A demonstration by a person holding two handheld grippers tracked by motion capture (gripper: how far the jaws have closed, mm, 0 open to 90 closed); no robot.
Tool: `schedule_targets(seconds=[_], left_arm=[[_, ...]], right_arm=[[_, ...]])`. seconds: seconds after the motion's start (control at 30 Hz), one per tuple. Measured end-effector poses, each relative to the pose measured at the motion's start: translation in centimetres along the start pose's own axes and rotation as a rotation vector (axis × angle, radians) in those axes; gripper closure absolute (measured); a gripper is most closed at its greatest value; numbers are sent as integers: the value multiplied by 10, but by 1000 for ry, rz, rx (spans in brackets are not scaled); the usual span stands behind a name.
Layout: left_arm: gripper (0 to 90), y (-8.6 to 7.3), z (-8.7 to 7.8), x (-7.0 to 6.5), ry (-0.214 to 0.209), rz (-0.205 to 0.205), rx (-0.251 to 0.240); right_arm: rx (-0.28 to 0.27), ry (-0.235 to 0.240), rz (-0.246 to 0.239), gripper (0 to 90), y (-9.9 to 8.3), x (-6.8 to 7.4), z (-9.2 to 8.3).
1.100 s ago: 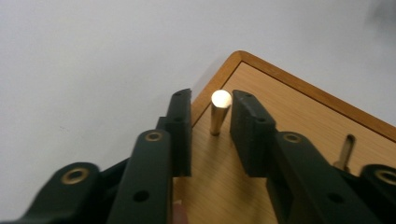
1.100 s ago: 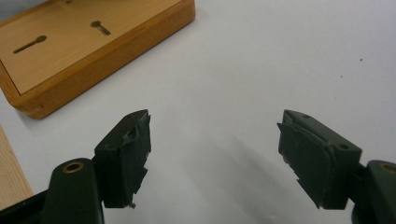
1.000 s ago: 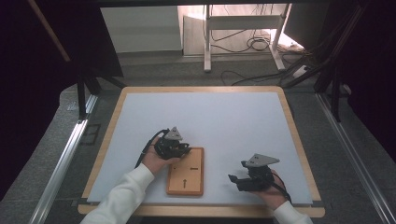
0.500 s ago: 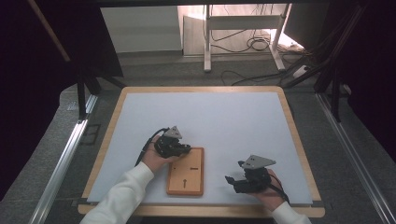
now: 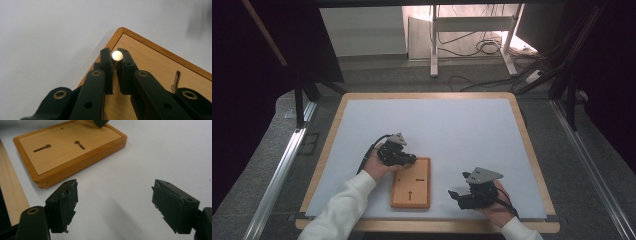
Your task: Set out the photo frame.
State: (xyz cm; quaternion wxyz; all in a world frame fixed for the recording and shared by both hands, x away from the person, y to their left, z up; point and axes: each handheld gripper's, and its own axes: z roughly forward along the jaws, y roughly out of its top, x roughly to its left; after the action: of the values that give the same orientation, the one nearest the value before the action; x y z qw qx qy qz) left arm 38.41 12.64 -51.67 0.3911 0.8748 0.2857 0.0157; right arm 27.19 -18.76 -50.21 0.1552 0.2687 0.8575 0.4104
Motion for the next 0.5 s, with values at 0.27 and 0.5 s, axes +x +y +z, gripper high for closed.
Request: schedule_targets(seconds=[0.27,0.5], left_arm=[[842,3,1,6,-27,-23,9],[842,4,1,11,-48,-29,10]], right_arm=[[16,10,-83,165,7,19,6],[56,11,-193,141,15,43,22]])
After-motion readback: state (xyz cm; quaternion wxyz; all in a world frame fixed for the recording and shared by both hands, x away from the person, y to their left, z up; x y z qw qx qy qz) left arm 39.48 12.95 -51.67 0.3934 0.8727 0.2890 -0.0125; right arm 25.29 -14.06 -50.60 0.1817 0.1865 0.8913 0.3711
